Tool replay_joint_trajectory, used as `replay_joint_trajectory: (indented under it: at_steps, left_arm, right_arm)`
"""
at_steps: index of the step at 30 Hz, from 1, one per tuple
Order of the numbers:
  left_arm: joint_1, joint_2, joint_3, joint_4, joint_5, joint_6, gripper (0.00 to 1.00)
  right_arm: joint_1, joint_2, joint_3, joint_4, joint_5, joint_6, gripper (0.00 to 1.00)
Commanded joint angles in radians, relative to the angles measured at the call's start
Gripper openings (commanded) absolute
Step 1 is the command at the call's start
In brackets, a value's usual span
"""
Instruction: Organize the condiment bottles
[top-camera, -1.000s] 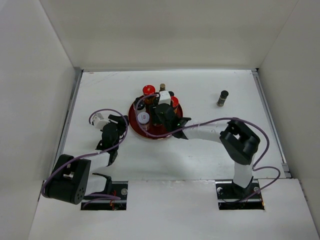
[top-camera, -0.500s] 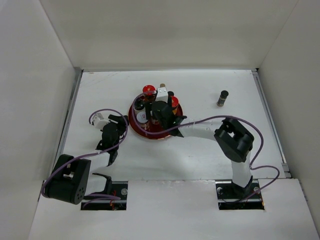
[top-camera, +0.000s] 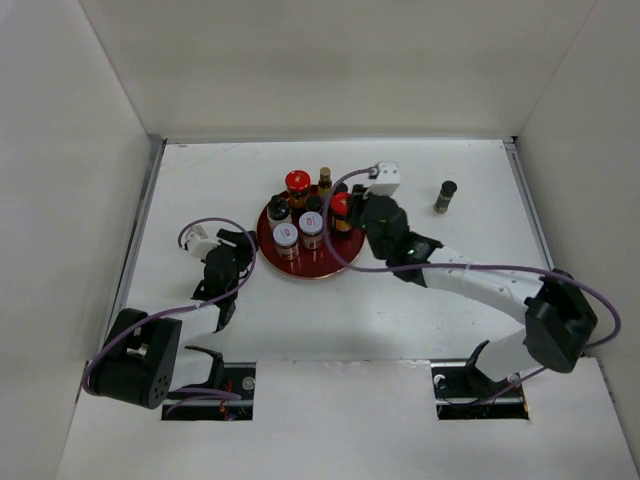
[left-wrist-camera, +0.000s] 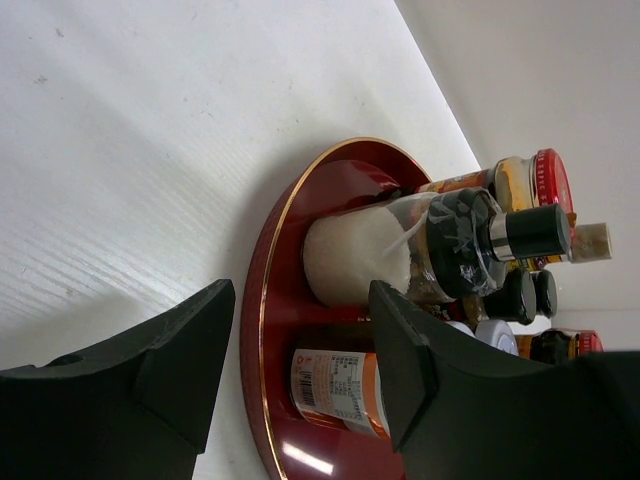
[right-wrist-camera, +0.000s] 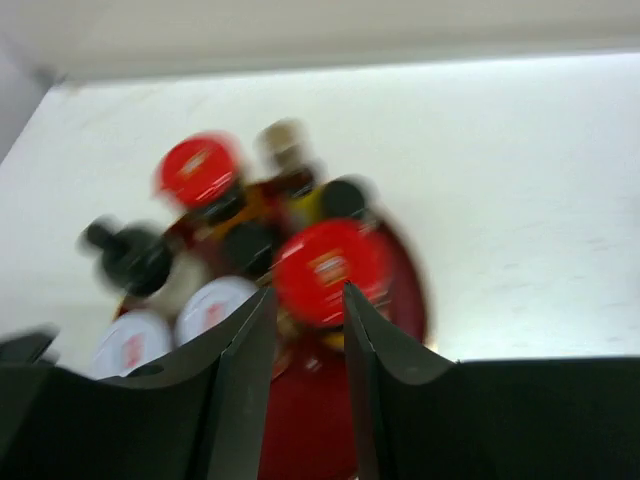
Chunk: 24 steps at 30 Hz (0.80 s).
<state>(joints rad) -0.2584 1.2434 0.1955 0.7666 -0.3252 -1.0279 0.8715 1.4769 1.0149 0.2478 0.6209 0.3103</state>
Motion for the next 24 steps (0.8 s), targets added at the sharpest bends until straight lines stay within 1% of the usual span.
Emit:
replay_joint_trajectory:
  at_steps: [1, 2, 3, 4, 6, 7, 8, 9, 10, 13, 16, 19, 21, 24]
  left_arm:
    - [-0.009, -0.021, 0.012, 0.050, -0.009, 0.011, 0.54]
    - [-0.011, -0.021, 0.012, 0.050, -0.011, 0.011, 0.54]
    - [-0.005, -0.021, 0.010, 0.050, -0.008, 0.011, 0.54]
    - [0.001, -0.022, 0.007, 0.050, -0.003, 0.005, 0.54]
    - [-0.003, -0.028, 0.007, 0.050, -0.009, 0.011, 0.54]
    - [-0.008, -0.029, 0.010, 0.048, -0.011, 0.011, 0.54]
    - [-0.009, -0.021, 0.010, 0.049, -0.011, 0.011, 0.54]
    - [-0.006, -0.013, 0.012, 0.050, -0.006, 0.009, 0.54]
    - [0.000, -0.010, 0.010, 0.051, -0.002, 0.003, 0.54]
    - [-0.003, -0.018, 0.010, 0.051, -0.005, 0.011, 0.54]
    - [0.001, -0.013, 0.012, 0.051, 0.000, 0.006, 0.54]
    - [0.005, -0.019, 0.007, 0.051, 0.002, 0.006, 0.54]
    - [-0.006, -0.013, 0.012, 0.051, -0.003, 0.008, 0.54]
    - [0.003, -0.002, 0.009, 0.060, 0.009, -0.003, 0.54]
  right_arm:
    - [-0.163, -0.085, -0.058, -0.002, 0.040, 0.006, 0.39]
    - [-0.223, -0.093, -0.070, -0.011, 0.045, 0.010, 0.41]
    - [-0.283, -0.096, -0.079, -0.015, 0.042, 0.010, 0.47]
    - [-0.342, -0.087, -0.081, -0.016, 0.042, 0.006, 0.55]
    - [-0.447, -0.044, -0.053, -0.037, 0.031, -0.011, 0.75]
    - [-0.490, -0.011, -0.030, -0.056, 0.034, -0.020, 0.83]
    - [-0.528, 0.023, -0.001, -0.079, 0.028, -0.030, 0.88]
    - [-0.558, 0.055, 0.028, -0.103, 0.020, -0.033, 0.91]
    - [-0.585, 0.089, 0.056, -0.113, 0.016, -0.037, 0.93]
    - [-0.639, 0.163, 0.119, -0.143, -0.006, -0.036, 0.93]
    - [-0.674, 0.221, 0.163, -0.176, -0.075, -0.025, 0.92]
    - [-0.705, 0.267, 0.185, -0.179, -0.107, -0.014, 0.89]
    - [-0.719, 0.289, 0.188, -0.177, -0.142, -0.011, 0.86]
    - [-0.734, 0.319, 0.203, -0.176, -0.177, 0.007, 0.77]
